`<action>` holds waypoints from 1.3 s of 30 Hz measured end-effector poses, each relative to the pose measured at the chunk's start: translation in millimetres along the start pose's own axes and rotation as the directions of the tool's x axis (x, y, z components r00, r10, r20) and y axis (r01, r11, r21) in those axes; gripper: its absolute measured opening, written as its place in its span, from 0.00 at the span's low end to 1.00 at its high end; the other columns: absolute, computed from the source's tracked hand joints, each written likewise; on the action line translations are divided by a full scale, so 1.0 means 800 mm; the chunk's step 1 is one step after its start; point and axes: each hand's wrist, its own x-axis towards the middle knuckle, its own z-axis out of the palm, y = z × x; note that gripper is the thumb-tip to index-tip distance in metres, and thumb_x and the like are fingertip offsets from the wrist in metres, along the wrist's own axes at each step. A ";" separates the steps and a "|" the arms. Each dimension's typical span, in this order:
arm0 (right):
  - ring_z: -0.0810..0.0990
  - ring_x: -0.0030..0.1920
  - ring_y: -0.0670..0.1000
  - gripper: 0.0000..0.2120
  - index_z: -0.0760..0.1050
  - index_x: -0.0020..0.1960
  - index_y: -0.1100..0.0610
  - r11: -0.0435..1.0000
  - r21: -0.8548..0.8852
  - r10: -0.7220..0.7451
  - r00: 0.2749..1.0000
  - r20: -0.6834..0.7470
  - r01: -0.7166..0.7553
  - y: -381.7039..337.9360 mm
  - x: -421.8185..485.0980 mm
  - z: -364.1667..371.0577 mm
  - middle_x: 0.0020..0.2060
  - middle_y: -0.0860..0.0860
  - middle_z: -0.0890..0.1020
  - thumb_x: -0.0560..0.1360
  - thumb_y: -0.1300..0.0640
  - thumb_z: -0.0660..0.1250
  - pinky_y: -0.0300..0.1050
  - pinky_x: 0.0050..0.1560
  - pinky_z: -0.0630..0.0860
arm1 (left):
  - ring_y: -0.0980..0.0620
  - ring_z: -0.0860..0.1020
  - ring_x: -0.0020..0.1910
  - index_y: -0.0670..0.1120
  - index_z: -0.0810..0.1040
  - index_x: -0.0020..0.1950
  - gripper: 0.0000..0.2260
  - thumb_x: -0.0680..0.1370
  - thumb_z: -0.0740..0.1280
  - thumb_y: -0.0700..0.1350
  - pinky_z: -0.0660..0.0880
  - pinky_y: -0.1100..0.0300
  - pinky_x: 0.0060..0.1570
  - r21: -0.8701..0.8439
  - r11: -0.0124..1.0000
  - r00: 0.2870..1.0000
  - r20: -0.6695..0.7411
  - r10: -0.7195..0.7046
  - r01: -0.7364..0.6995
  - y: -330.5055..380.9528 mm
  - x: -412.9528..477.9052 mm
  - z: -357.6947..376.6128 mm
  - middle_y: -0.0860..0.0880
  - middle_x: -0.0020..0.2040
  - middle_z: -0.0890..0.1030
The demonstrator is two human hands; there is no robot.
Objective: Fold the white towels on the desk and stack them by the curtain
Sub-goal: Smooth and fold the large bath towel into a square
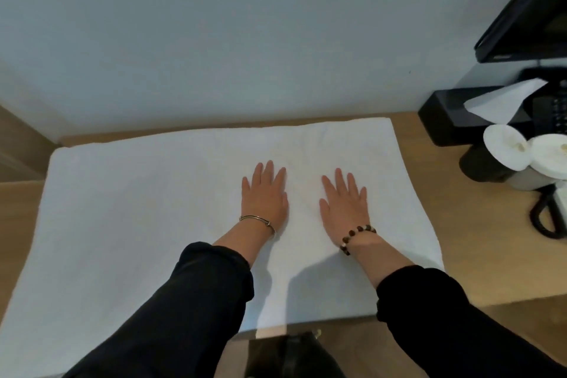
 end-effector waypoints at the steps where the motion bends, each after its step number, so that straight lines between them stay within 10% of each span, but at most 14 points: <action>1: 0.38 0.77 0.55 0.26 0.42 0.78 0.47 0.998 -0.026 -0.065 0.998 0.009 0.066 0.002 0.021 -0.003 0.77 0.50 0.39 0.82 0.47 0.45 0.57 0.74 0.39 | 0.45 0.44 0.77 0.51 0.48 0.78 0.24 0.82 0.50 0.49 0.49 0.44 0.73 -0.005 1.000 1.000 0.004 -0.007 0.007 0.004 0.019 0.000 0.47 0.79 0.45; 5: 0.36 0.76 0.53 0.26 0.38 0.77 0.42 0.973 -0.113 -0.193 0.978 0.085 0.202 0.031 0.091 -0.003 0.77 0.47 0.37 0.81 0.42 0.42 0.59 0.73 0.36 | 0.47 0.40 0.77 0.53 0.44 0.78 0.25 0.82 0.46 0.54 0.44 0.43 0.73 -0.032 0.999 1.000 -0.002 -0.017 0.017 0.009 0.085 0.008 0.48 0.79 0.41; 13: 0.42 0.77 0.48 0.29 0.40 0.78 0.53 0.982 0.078 0.180 0.978 -0.104 -0.172 0.104 0.159 -0.020 0.77 0.48 0.40 0.82 0.46 0.47 0.57 0.74 0.43 | 0.49 0.35 0.76 0.57 0.35 0.76 0.30 0.74 0.34 0.62 0.41 0.42 0.72 0.091 0.996 1.000 0.016 -0.010 0.009 -0.009 0.109 0.038 0.52 0.77 0.34; 17: 0.62 0.71 0.56 0.29 0.58 0.75 0.57 0.830 0.453 0.508 0.779 -0.368 -0.326 0.092 0.179 -0.036 0.74 0.55 0.62 0.78 0.48 0.61 0.54 0.70 0.60 | 0.49 0.34 0.76 0.58 0.34 0.76 0.31 0.73 0.34 0.63 0.40 0.42 0.72 0.094 0.996 1.000 0.004 -0.009 0.009 -0.011 0.111 0.042 0.52 0.76 0.33; 20: 0.71 0.62 0.57 0.25 0.66 0.68 0.56 0.591 0.648 0.728 0.663 -0.172 -0.481 0.107 0.209 -0.057 0.64 0.55 0.73 0.77 0.43 0.61 0.54 0.62 0.70 | 0.50 0.34 0.75 0.58 0.34 0.75 0.31 0.73 0.34 0.63 0.40 0.43 0.71 0.071 0.997 1.000 -0.018 -0.013 0.015 -0.012 0.111 0.046 0.54 0.73 0.30; 24: 0.75 0.50 0.56 0.24 0.70 0.62 0.58 0.365 0.824 0.717 0.695 0.048 -0.434 0.133 0.229 -0.080 0.54 0.55 0.77 0.75 0.42 0.63 0.47 0.45 0.69 | 0.50 0.35 0.76 0.58 0.36 0.76 0.31 0.73 0.35 0.62 0.41 0.43 0.72 0.054 0.998 0.999 -0.039 -0.010 0.012 -0.012 0.112 0.047 0.54 0.75 0.32; 29: 0.77 0.46 0.59 0.23 0.74 0.51 0.64 0.408 0.771 0.612 0.773 0.167 -0.489 0.146 0.232 -0.096 0.46 0.58 0.77 0.73 0.43 0.65 0.52 0.51 0.75 | 0.50 0.36 0.76 0.57 0.38 0.77 0.31 0.74 0.36 0.61 0.40 0.43 0.72 0.049 0.999 0.999 -0.046 -0.002 0.004 -0.011 0.110 0.045 0.52 0.78 0.37; 35: 0.74 0.62 0.58 0.23 0.70 0.68 0.61 0.194 0.830 0.451 0.799 0.398 -0.524 0.159 0.246 -0.103 0.65 0.57 0.74 0.75 0.52 0.66 0.53 0.65 0.70 | 0.50 0.35 0.76 0.58 0.38 0.77 0.31 0.73 0.36 0.61 0.39 0.43 0.72 0.043 0.999 0.999 -0.038 -0.009 0.011 -0.011 0.110 0.044 0.52 0.77 0.36; 39: 0.75 0.59 0.58 0.30 0.73 0.64 0.58 0.285 0.791 0.518 0.782 0.348 -0.541 0.158 0.241 -0.093 0.60 0.54 0.76 0.72 0.37 0.65 0.53 0.63 0.71 | 0.50 0.35 0.76 0.58 0.39 0.77 0.32 0.72 0.36 0.61 0.39 0.44 0.72 0.032 0.999 0.999 -0.047 -0.010 0.011 -0.010 0.110 0.044 0.52 0.78 0.37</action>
